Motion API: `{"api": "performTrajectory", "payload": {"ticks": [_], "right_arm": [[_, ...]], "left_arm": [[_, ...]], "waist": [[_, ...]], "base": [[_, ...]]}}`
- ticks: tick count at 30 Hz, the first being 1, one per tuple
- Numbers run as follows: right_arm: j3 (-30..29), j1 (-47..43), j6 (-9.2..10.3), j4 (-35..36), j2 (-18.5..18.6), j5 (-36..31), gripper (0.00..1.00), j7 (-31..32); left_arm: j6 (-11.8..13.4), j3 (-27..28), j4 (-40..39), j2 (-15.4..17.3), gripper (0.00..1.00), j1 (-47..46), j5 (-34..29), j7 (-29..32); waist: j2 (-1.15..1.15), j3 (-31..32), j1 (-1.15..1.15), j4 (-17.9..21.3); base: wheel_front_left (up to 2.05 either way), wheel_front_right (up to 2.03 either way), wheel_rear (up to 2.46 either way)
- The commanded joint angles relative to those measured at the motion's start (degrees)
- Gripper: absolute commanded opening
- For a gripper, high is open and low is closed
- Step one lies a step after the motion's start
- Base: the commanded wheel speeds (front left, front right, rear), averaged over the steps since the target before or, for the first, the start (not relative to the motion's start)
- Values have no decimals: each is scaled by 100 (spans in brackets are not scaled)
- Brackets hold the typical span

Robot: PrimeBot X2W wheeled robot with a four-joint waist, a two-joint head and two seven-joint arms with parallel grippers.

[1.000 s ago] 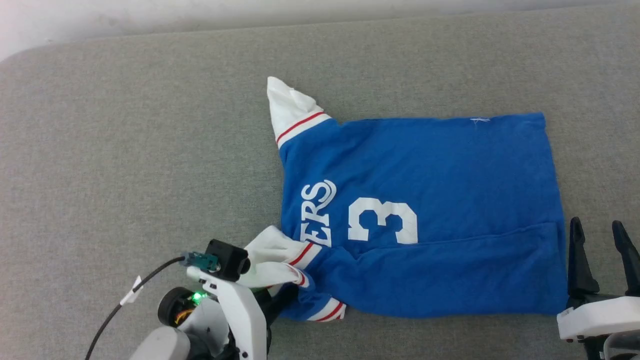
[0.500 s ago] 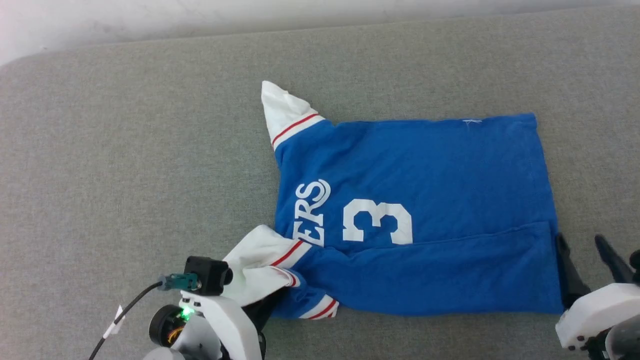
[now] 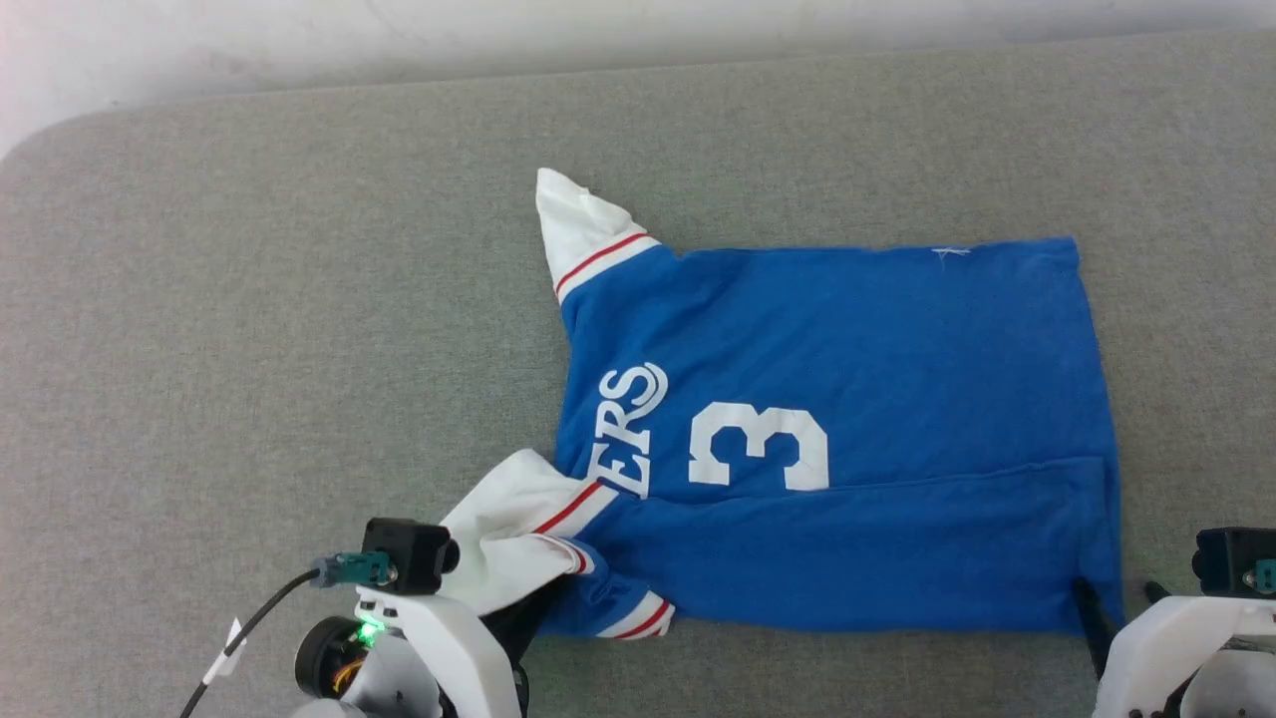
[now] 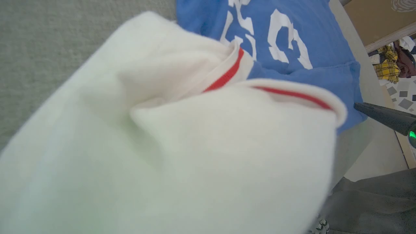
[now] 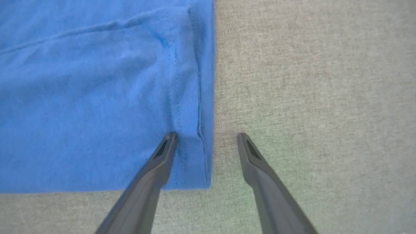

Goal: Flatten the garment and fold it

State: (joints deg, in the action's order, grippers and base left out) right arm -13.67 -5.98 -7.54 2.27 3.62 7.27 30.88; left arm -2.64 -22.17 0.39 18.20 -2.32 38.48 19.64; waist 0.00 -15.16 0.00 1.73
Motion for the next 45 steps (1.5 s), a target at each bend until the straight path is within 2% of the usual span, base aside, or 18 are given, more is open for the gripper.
{"api": "performTrajectory", "payload": {"ticks": [1,3,4,5,6,12,19,26,32,33,34,35,36,37,38,39,40,45], "right_arm": [[17,-2,5,-100,-22,-1,100,34],[24,10,5,-208,-32,37,100,63],[21,22,5,-241,-37,55,80,61],[22,35,5,-265,-41,67,32,57],[66,45,5,-281,-44,93,0,64],[190,86,5,-164,-52,228,0,83],[118,-77,5,373,17,384,0,326],[52,-457,5,830,11,503,0,768],[36,-584,5,941,-34,488,0,816],[21,-563,5,936,-40,466,19,744],[22,-541,5,918,-45,446,44,687],[34,-511,5,901,-50,434,92,626],[30,-477,5,879,-55,431,100,562],[24,-444,5,856,-59,427,100,508],[35,-417,5,836,-62,427,100,467],[37,-388,5,828,-64,435,100,417],[28,-361,5,826,-66,447,100,362],[8,-306,5,881,-72,593,100,132]], "left_arm": [[55,21,44,18,0,52,7,-18],[65,25,54,21,0,58,15,-24],[73,28,58,25,0,59,15,-28],[82,34,59,26,0,60,17,-35],[88,39,61,25,0,62,24,-42],[123,112,21,37,0,95,109,-71],[89,159,-326,220,0,380,341,153],[170,65,-819,439,0,875,610,671],[310,143,-924,396,0,960,646,603],[339,170,-897,370,0,921,599,520],[377,212,-857,309,0,870,570,409],[386,221,-806,259,1,827,560,344],[370,208,-747,235,7,789,550,313],[355,218,-700,204,23,743,537,241],[358,243,-657,156,43,704,543,165],[351,249,-617,131,74,676,537,116],[352,265,-591,119,97,657,520,59],[414,429,-591,89,100,714,537,-194]], "waist": [[0,14,0,-16],[0,26,0,-26],[0,29,0,-29],[0,32,0,-30],[0,37,0,-29],[0,86,0,16],[0,191,0,58],[0,231,0,74],[0,241,0,58],[0,241,0,51],[0,242,0,43],[0,245,0,39],[0,250,0,37],[0,255,0,36],[0,261,0,35],[0,271,0,35],[0,280,0,33],[0,304,0,17]], "base": [[0,0,0],[0,0,0],[0,0,0],[0,0,0],[0,0,0],[0,0,0],[0,0,0],[0,0,0],[0,0,0],[0,0,0],[0,0,0],[0,0,0],[0,0,0],[0,0,0],[0,0,0],[0,0,0],[0,0,0],[0,0,0]]}}
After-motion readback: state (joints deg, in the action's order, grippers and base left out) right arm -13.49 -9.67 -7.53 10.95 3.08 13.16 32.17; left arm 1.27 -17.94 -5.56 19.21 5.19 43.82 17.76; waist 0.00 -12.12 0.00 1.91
